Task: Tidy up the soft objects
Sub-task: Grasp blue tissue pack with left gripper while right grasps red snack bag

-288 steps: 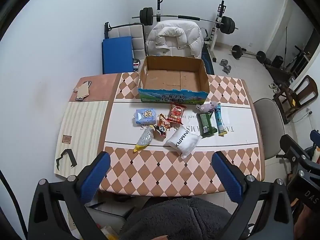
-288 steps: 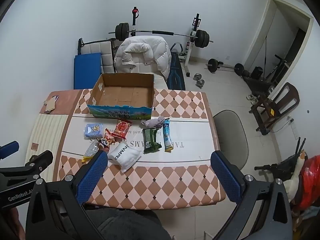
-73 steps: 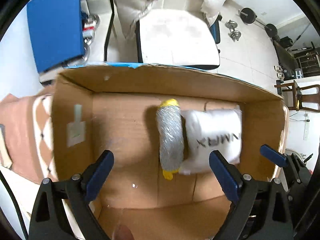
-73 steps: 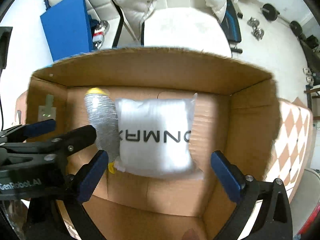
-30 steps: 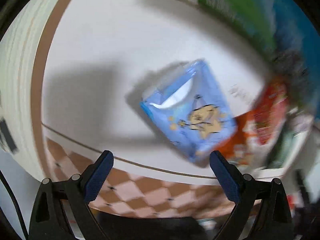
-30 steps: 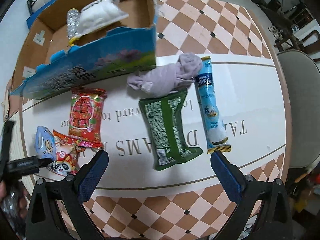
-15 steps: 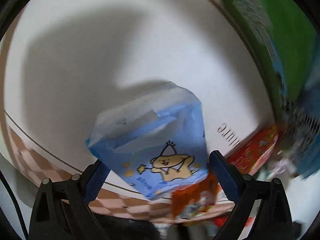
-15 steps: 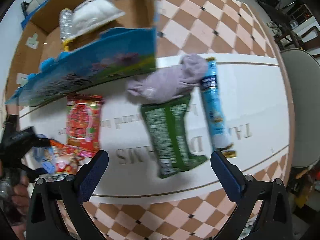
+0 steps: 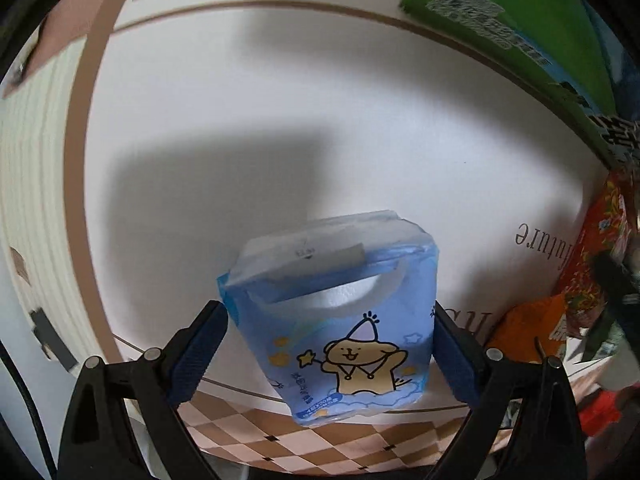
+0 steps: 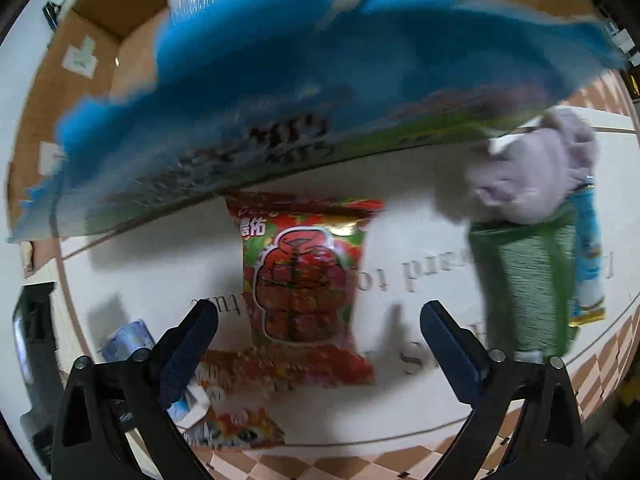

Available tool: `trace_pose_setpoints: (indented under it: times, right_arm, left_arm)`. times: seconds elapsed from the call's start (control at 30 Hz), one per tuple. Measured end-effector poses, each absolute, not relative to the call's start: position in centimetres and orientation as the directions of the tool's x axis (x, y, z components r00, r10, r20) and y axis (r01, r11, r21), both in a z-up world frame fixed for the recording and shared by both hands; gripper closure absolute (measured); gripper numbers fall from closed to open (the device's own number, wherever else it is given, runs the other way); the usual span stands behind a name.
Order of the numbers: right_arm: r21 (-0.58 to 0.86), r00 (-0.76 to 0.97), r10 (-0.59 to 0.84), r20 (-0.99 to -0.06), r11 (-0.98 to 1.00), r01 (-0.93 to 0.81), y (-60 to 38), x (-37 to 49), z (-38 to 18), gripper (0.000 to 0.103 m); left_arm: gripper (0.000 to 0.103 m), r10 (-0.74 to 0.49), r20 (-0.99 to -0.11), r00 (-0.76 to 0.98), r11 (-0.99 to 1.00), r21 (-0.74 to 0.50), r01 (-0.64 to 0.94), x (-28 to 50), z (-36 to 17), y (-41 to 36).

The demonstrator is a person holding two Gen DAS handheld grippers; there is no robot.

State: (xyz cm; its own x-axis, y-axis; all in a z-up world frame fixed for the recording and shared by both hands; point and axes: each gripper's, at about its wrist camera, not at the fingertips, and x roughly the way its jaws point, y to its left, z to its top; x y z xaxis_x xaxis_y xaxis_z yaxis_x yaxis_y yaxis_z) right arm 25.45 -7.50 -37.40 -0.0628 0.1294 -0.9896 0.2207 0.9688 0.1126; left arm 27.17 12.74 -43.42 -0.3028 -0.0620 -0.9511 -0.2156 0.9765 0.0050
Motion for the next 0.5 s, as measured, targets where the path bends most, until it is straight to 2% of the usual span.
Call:
trace_pose_setpoints:
  times: [0.1, 0.13, 0.2, 0.3, 0.43, 0.5]
  right_arm:
    - [0.082, -0.107, 0.100, -0.989, 0.984, 0.158, -6.6, 24.8, -38.6, 0.040]
    - [0.081, -0.109, 0.096, -0.989, 0.987, 0.140, -6.6, 24.4, -38.6, 0.047]
    - [0.044, -0.113, 0.054, -0.992, 0.995, 0.089, -6.6, 23.2, -38.4, 0.047]
    - [0.000, -0.123, 0.002, -0.992, 1.000, 0.022, -7.5, 20.8, -37.9, 0.048]
    - [0.002, -0.178, 0.002, -0.984, 1.000, -0.002, -8.8, 17.5, -38.1, 0.048]
    - [0.026, -0.191, 0.033, -0.981, 0.999, 0.039, -9.6, 16.6, -38.2, 0.048]
  left_arm:
    - [0.005, -0.072, -0.951, -0.300, 0.975, -0.004, -0.224, 27.0, -43.6, 12.6]
    - [0.005, -0.072, -0.952, -0.298, 0.975, -0.005, -0.220, 26.9, -43.6, 12.4]
    - [0.007, -0.068, -0.955, -0.288, 0.980, -0.010, -0.197, 26.5, -43.7, 11.7]
    - [0.016, -0.036, -0.965, -0.260, 0.993, -0.005, -0.120, 26.2, -43.3, 9.6]
    - [0.017, 0.046, -0.974, -0.222, 0.999, 0.046, 0.007, 26.0, -42.9, 6.4]
    - [0.017, 0.050, -0.975, -0.218, 0.999, 0.048, 0.014, 25.6, -42.9, 5.3]
